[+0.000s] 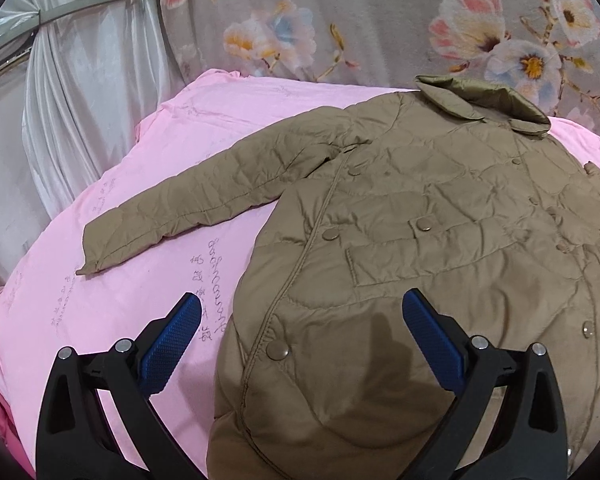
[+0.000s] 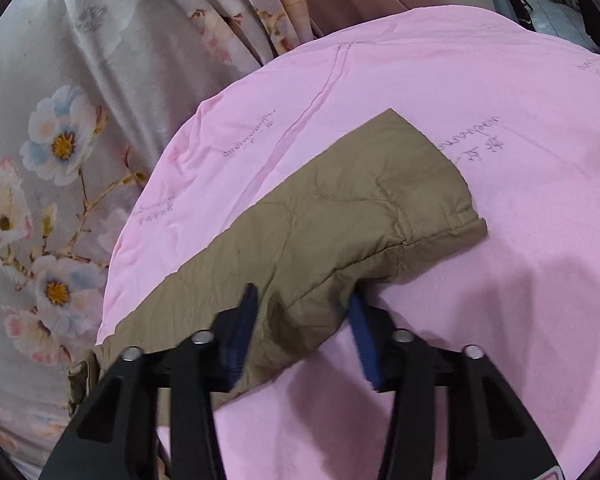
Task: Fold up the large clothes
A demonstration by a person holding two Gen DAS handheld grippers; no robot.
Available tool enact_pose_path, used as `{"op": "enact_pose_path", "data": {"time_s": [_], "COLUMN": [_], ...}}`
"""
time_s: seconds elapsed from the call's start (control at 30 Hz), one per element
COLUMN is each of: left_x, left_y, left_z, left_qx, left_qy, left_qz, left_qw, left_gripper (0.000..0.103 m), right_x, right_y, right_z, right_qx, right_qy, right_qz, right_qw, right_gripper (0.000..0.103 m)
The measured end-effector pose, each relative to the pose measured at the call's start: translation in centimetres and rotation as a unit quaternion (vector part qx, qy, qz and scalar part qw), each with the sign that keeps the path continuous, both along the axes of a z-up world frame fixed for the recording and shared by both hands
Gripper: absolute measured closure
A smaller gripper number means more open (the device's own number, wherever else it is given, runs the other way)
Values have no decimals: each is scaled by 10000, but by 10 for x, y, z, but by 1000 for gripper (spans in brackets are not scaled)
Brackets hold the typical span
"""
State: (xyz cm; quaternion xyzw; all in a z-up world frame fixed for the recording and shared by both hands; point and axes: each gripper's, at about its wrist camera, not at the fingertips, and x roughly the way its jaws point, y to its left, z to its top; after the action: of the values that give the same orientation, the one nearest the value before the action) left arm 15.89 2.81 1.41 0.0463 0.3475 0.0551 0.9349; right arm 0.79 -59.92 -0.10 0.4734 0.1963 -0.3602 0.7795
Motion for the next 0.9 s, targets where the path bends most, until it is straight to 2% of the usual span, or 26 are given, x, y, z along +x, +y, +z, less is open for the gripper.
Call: {"op": "enact_pose_path", "data": {"time_s": [0.03, 0.1, 0.2, 0.3, 0.33, 0.4, 0.47, 0.57, 0.63, 0.7, 0.77, 0.83, 0.9], "left_x": [1, 2, 3, 6, 6, 7, 6, 5, 6, 7, 7, 7, 8], "left_y": [3, 6, 11, 17, 18, 21, 24, 27, 29, 29, 30, 31, 33], "left_z": [-2, -4, -6, -13, -16, -21, -22, -24, -25, -25, -25, -26, -27], "left_qx": [-1, -14, -63, -168, -188, -263, -375, -515, -589, -648, -705, -769, -881], "left_qy": [20, 36, 32, 100, 134, 212, 201, 191, 214, 228, 225, 235, 264], "left_qz": [35, 78, 161, 234, 245, 266, 269, 270, 253, 236, 209, 187, 136], "left_qw": [10000, 10000, 9998, 9995, 9994, 9991, 9987, 9981, 9977, 9974, 9970, 9966, 9957], "left_gripper": [5, 5, 5, 5, 5, 5, 5, 5, 5, 5, 5, 5, 5], "right_x": [8, 22, 48, 80, 93, 115, 137, 172, 194, 212, 223, 227, 223], "right_y": [1, 11, 50, 112, 138, 188, 235, 305, 346, 385, 418, 440, 456], "right_z": [5, 24, 75, 130, 147, 169, 179, 176, 162, 142, 118, 101, 95], "right_qx": [-87, -436, -1252, -2040, -2299, -2639, -2818, -2857, -2852, -2814, -2794, -2739, -2764], "right_qy": [-13, -48, -318, -650, -759, -922, -1024, -1074, -976, -805, -608, -594, -632], "right_qz": [58, 199, 706, 1452, 1756, 2314, 2880, 3688, 4114, 4518, 4841, 5071, 5199], "right_qw": [9999, 9988, 9891, 9660, 9542, 9318, 9095, 8780, 8602, 8427, 8270, 8151, 8058], "right_gripper": [93, 95, 96, 96, 96, 97, 97, 97, 95, 90, 77, 50, 41]}}
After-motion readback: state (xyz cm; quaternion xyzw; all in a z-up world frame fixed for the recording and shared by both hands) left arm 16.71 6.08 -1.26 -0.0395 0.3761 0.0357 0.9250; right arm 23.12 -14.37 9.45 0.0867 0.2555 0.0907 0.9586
